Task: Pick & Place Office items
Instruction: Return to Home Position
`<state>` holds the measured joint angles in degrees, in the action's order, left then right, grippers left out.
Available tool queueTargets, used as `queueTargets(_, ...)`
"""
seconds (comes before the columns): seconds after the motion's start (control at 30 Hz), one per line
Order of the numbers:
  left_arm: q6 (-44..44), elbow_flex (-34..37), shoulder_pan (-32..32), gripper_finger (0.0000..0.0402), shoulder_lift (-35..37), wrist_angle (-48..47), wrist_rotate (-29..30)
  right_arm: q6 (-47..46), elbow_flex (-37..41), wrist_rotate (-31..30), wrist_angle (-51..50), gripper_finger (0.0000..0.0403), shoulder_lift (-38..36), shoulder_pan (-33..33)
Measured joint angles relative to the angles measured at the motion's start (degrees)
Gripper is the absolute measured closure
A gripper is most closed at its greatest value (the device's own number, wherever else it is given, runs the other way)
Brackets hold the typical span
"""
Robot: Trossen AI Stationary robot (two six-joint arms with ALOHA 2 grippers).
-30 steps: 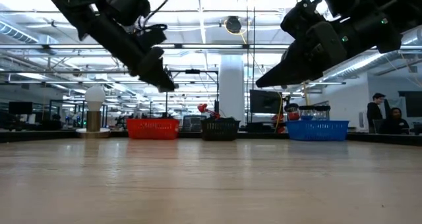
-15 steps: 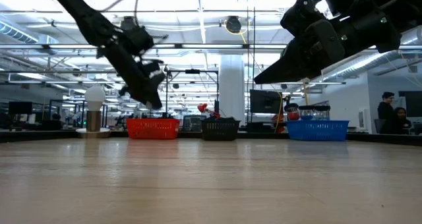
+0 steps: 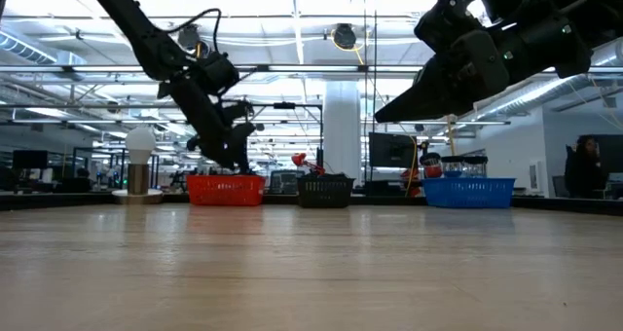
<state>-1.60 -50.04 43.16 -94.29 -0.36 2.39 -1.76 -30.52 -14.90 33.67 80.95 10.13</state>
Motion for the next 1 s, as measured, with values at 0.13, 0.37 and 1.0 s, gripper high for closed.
queueTargets(0.13, 2.2, 0.0, -0.2, 0.0163, 3.5, -1.4, -0.2, 1.8, 0.0, 0.0, 0.1, 0.0399, 0.0, -0.1)
queueTargets(0.37, 8.6, 6.2, -5.6, 0.0265, 15.4, 0.8, -11.4, 6.7, 0.0, 3.6, -3.6, 0.0399, -3.6, -3.6)
queueTargets(1.0, 5.6, 41.2, -20.1, 0.0396, 57.0, 24.7, -18.4, 9.9, 15.8, 12.3, -19.7, 0.0402, -47.3, -21.4)
